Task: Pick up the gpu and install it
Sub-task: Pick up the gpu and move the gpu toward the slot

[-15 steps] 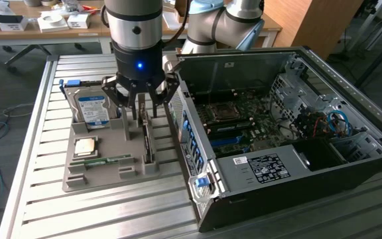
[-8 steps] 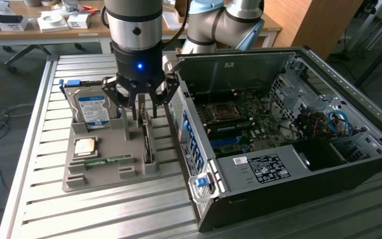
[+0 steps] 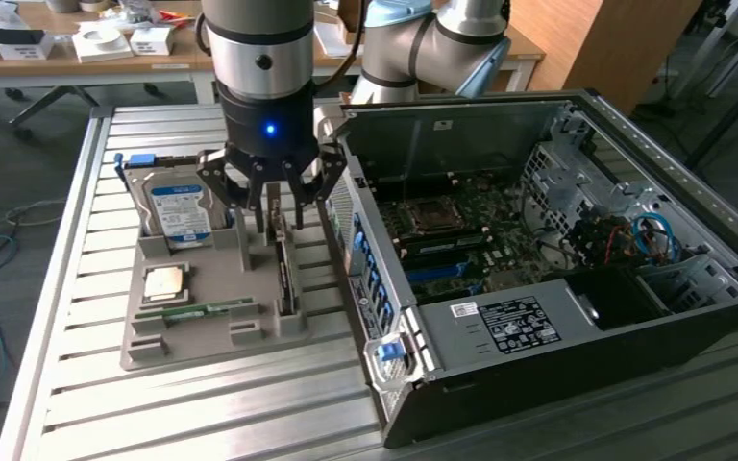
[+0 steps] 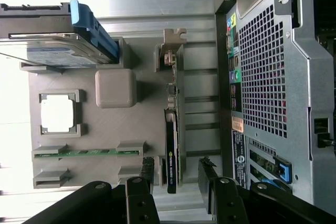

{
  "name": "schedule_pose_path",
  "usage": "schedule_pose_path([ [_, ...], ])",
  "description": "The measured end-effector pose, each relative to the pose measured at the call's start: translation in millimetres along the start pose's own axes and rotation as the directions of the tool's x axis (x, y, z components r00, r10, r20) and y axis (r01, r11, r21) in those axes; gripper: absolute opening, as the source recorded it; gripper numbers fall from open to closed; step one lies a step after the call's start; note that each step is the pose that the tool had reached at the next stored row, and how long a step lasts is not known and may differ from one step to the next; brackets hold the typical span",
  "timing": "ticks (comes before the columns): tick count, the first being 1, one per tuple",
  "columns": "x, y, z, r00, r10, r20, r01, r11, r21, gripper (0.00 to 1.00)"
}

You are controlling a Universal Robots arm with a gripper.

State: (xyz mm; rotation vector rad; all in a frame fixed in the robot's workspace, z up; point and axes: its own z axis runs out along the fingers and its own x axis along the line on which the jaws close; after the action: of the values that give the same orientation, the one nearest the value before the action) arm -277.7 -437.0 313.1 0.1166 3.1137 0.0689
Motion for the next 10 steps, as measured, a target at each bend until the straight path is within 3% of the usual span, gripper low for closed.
schedule_pose_path([
  [10, 0.1, -0.1, 2.2, 1.0, 0.0, -0.0001, 0.0, 1.0, -0.0004, 0.47],
])
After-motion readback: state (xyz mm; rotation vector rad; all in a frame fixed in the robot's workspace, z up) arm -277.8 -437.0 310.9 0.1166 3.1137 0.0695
